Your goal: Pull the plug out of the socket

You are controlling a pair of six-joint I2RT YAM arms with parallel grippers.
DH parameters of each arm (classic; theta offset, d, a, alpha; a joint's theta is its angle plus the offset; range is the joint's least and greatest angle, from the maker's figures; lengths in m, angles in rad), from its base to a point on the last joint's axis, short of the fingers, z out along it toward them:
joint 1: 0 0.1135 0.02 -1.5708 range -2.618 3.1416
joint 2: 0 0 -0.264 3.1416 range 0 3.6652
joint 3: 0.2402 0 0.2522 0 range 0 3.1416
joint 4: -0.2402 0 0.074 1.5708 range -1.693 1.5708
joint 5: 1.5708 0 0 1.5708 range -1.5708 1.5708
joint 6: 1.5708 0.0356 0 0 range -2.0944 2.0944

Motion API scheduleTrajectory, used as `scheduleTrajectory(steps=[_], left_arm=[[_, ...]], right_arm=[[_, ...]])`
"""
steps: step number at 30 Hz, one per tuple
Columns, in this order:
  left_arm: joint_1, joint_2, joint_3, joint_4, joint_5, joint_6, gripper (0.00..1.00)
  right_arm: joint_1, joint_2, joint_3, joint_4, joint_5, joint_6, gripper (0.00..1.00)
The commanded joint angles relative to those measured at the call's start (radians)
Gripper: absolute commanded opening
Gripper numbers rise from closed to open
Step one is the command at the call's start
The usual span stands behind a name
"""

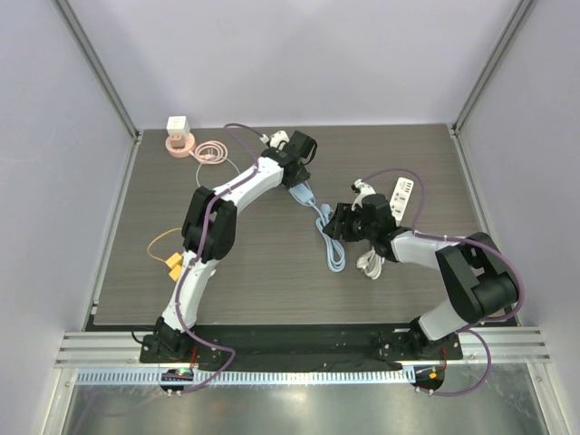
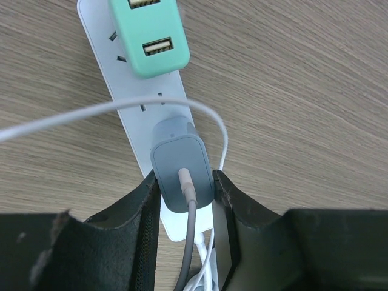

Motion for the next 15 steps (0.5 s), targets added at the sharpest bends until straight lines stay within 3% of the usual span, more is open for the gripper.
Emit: scheduleTrajectory(steps=[1,15], left_arm=[[0.006,-0.025,0.014,-0.021,-0.015,0.081,0.00],[-0.021,-0.212,-0.204,-0.054,0.064,0.202,0.00]], right_arm=[[0.000,-0.047,0.013,0.039,0.013,-0.006,0.59],[0.000,-0.045,0.024,0.036,-0.011,0.003,0.61]])
